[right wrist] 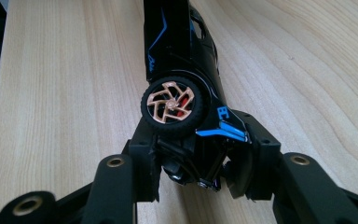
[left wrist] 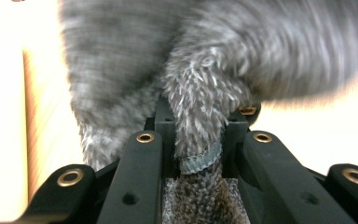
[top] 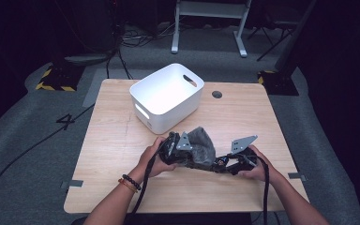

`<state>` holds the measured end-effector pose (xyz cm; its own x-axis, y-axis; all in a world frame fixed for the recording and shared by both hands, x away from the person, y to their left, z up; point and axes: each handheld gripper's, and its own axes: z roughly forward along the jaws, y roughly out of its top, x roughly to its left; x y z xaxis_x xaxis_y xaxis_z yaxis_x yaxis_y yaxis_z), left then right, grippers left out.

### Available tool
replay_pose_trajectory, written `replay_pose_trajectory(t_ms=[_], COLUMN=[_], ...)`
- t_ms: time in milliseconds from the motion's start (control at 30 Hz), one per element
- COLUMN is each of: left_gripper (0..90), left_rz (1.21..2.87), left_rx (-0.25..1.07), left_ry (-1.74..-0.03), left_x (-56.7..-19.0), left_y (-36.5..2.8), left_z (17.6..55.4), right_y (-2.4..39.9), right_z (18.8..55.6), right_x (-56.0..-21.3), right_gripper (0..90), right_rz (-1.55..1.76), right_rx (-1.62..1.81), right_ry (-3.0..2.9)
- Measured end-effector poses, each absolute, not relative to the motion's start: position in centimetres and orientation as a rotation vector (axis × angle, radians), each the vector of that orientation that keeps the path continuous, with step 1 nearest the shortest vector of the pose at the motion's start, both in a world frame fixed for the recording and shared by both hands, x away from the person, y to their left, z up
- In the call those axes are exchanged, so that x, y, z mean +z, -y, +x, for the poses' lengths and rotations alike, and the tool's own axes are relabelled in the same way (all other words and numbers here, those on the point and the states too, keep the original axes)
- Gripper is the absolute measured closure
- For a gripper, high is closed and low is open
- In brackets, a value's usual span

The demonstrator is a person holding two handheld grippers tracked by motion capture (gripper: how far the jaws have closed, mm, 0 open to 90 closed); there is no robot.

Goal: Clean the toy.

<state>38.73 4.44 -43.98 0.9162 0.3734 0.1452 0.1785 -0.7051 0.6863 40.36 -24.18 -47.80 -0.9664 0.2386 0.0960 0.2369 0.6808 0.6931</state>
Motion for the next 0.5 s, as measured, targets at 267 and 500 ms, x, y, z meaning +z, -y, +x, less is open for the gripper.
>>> replay_pose_trajectory(t_ms=[267, 500], left_gripper=[75.8, 75.4], left_rz=[2.474, 2.451], left_rx=[0.298, 0.269], left_ry=[-0.396, -0.311], left_x=[-45.8, -45.2], left_y=[-6.0, -7.6], left_z=[38.5, 36.3], right_y=[24.7, 24.7], right_z=[40.3, 40.2], right_x=[-47.8, -47.8], right_gripper=[56.7, 56.7], right_rz=[0.409, 0.422], right_rx=[1.186, 1.178], right_ry=[-2.874, -2.868])
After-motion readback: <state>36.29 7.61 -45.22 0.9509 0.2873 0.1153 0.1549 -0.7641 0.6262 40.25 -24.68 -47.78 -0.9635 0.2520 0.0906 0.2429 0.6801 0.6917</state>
